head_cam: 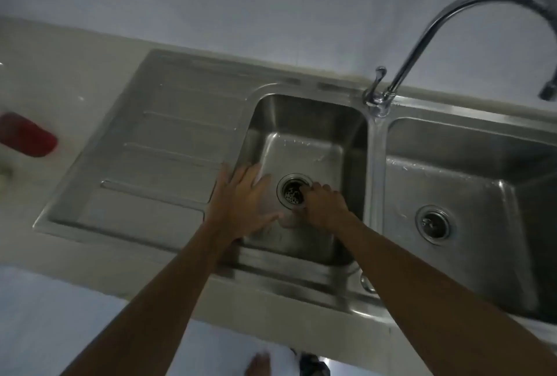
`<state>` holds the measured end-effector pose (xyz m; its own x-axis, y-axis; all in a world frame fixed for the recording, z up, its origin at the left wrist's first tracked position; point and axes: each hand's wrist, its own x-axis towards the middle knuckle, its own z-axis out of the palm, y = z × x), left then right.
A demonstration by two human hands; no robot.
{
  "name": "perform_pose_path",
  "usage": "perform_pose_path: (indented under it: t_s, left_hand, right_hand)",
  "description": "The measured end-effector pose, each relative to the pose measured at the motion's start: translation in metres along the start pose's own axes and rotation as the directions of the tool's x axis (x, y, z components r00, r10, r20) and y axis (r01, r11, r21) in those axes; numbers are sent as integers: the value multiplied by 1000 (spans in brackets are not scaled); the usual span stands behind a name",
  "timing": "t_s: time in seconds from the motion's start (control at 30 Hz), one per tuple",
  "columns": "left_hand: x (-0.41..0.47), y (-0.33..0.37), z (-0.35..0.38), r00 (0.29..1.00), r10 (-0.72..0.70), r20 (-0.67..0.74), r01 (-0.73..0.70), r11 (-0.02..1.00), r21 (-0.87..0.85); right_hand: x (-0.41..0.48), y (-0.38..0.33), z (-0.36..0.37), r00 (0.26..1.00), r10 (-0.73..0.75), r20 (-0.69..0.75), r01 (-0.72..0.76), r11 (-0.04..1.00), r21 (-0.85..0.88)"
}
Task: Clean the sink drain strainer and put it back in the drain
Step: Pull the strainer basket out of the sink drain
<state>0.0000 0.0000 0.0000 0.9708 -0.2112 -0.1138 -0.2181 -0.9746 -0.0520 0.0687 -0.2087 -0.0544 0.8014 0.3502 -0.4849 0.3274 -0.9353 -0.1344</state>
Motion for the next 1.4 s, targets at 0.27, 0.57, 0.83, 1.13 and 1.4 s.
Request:
perform_pose_path:
  t_s: [0.27,0.57,0.83,1.13,1.4]
  left_hand:
    - [3,-8,38,998,-4,-70,5,1000,14]
    - [4,-7,43,992,-1,-129,4,1000,21]
    - [7,-8,43,992,-28,-119,26,1000,-14]
    - [5,-8,42,994,-38,-103,32,997,-64]
    - [1,1,20,1000,-24,-14,22,994,-104]
  right_hand:
    - [46,-4,28,988,95,118,-95,995,-2]
    - [44,-8,40,991,125,39,-125,992,13]
    - [45,-8,45,992,12,-128,-3,998,69]
    - [33,-14,30,956,140,-258,-94,979,183]
    - [-15,1,-36,905,177,-386,-88,968,237]
